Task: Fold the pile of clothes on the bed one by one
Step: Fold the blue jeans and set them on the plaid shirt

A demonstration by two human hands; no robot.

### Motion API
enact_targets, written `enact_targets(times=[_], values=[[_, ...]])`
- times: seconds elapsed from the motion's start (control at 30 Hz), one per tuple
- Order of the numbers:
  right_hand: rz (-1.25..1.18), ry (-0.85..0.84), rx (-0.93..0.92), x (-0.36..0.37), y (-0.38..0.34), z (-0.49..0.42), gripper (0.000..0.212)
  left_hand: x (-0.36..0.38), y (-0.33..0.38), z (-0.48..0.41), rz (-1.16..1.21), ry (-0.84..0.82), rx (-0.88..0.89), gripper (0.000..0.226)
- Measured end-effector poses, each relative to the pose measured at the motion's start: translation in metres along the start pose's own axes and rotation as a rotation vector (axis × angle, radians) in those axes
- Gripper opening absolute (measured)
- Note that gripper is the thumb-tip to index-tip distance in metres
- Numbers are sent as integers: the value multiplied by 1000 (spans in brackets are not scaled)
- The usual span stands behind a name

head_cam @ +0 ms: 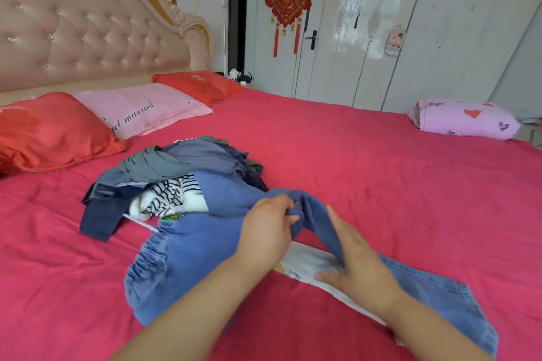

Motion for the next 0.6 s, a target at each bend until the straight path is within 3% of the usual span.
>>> enact_targets(times=[0.07, 0.17, 0.23, 0.3, 0.37, 0.47, 0.6], values=[[-97, 86, 2, -9, -12, -12, 115, -3, 25, -2, 102, 10, 16, 6], [-199, 136, -19, -22, -23, -20, 107, -6, 52, 1, 230, 0, 41, 7], [-300, 174, -49, -33, -34, -21, 81, -11, 73, 6, 270, 4, 75, 12], [-444, 275, -90, -54, -43, -16, 35, -16, 91, 9, 305, -3, 104, 14], [-590, 333, -73, -76, -52, -7, 11, -23, 111, 10, 306, 1, 197, 10], [-598, 476, 4, -117, -43, 1, 13, -40, 138, 5, 320, 61, 345, 12], [-407, 650, 82, -188, -23, 5, 25, -61, 144, 2, 331, 145, 392, 69]])
Point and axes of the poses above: each hand's wrist, its own z-axis away from the middle knuckle, its own x-axis out of the palm, y = z × x, the point moved 9 cm from there along -z, towards the middle knuckle
